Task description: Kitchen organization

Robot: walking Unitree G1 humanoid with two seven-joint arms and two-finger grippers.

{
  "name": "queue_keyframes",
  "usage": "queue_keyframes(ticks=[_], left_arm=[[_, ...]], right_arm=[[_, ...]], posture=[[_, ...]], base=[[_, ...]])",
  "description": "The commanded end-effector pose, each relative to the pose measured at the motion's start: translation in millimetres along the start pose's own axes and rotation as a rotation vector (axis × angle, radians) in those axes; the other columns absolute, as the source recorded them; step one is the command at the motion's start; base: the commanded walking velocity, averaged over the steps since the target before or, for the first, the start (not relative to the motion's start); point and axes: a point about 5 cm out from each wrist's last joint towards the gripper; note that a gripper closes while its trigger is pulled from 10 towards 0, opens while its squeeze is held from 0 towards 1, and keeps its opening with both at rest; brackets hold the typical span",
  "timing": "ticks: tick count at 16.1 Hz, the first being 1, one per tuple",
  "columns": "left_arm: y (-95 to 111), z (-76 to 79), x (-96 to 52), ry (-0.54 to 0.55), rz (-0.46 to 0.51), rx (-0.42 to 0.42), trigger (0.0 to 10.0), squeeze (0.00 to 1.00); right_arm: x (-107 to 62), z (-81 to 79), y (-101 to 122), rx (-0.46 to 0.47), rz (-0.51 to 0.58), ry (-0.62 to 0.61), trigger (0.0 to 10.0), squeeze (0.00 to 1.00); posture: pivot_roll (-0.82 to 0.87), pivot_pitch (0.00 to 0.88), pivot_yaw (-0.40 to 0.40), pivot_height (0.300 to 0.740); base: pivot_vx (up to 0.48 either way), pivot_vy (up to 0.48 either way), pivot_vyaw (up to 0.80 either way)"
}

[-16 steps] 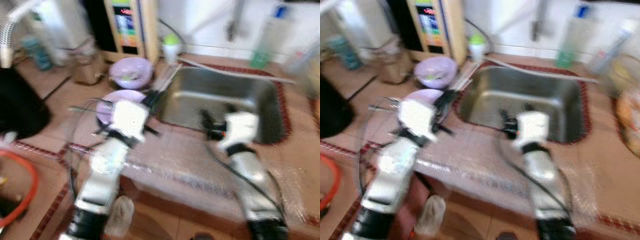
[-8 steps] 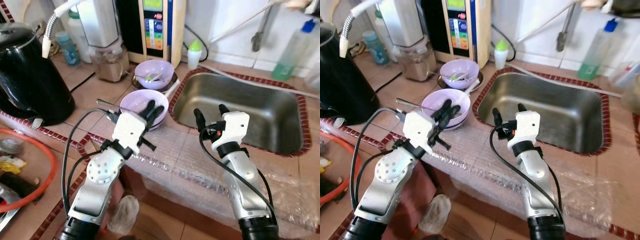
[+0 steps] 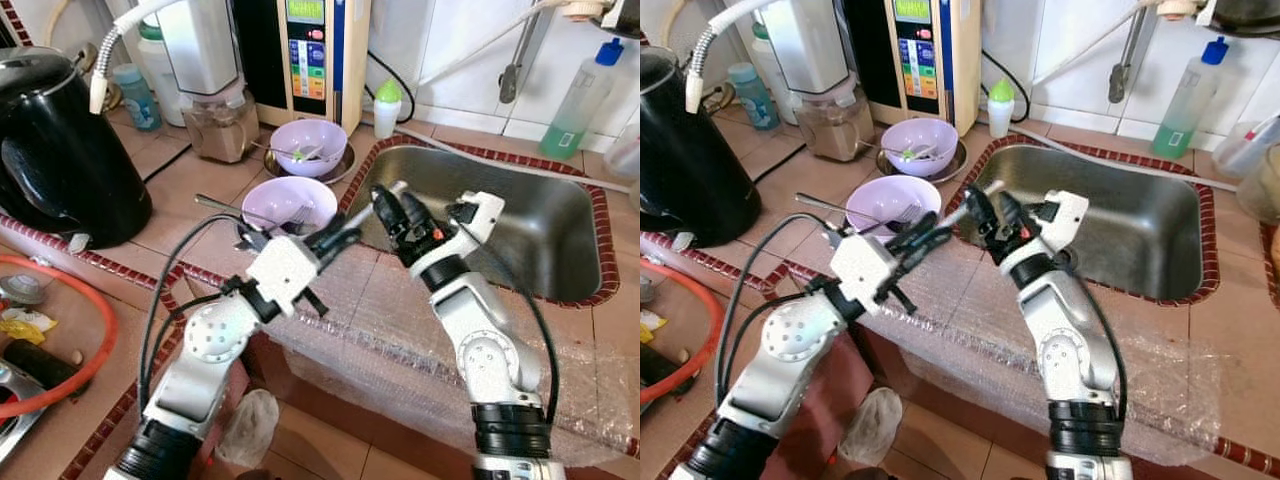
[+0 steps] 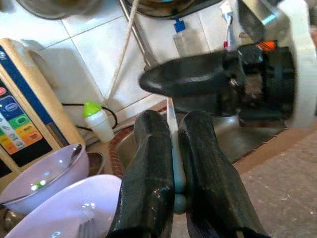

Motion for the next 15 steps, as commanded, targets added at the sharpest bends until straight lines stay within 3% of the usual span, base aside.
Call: queue_keyframes(ticks=[1, 2, 4, 6, 9, 15], left_arm=[[0.9, -0.6, 1.8, -0.011, 0.0, 0.03, 10.0, 0.0], [0.9, 0.9, 3.0, -0.015, 0.007, 0.027, 10.0, 0.0], [0.1, 1.7, 3.6, -0.018, 0.011, 0.029, 10.0, 0.0], [-0.9, 3.1, 5.3, -0.023, 0.019, 0.056, 10.0, 0.0], [-1.9, 3.7, 9.3, -0.025, 0.025, 0.073, 10.0, 0.0], [-5.0, 6.1, 21.8, -0.028, 0.05, 0.076, 10.0, 0.0]], right_arm=[[3.6, -2.7, 2.7, 0.026, -0.004, 0.024, 7.0, 0.0], [5.2, -3.5, 1.2, 0.082, -0.008, 0.023, 0.0, 0.0], [6.2, -4.7, 1.9, 0.111, -0.008, 0.032, 0.0, 0.0], [8.9, -9.1, 2.2, 0.278, -0.016, 0.052, 0.0, 0.0], [5.8, -12.0, 4.6, 0.381, -0.037, 0.104, 0.0, 0.0], [0.1, -1.7, 11.8, 0.355, -0.113, 0.108, 0.0, 0.0]], posture=[[-0.07, 0.008, 0.06, 0.74], [-0.07, 0.008, 0.064, 0.74], [-0.07, 0.011, 0.065, 0.74], [-0.06, 0.016, 0.062, 0.74], [-0.06, 0.012, 0.067, 0.74], [-0.11, 0.0, 0.075, 0.74]], base=[[0.0, 0.0, 0.0], [0.0, 0.0, 0.0], [0.0, 0.0, 0.0], [0.0, 0.0, 0.0], [0.0, 0.0, 0.0], [0.0, 0.0, 0.0]])
Point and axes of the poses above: a point about 5 cm out from each wrist's last joint towards the gripper, its own x axis pointing out of the wrist towards the gripper, its own y axis along the axis of the wrist's last joint, z = x × y, and after that the axes turned 8 degrees about -x, right-handed
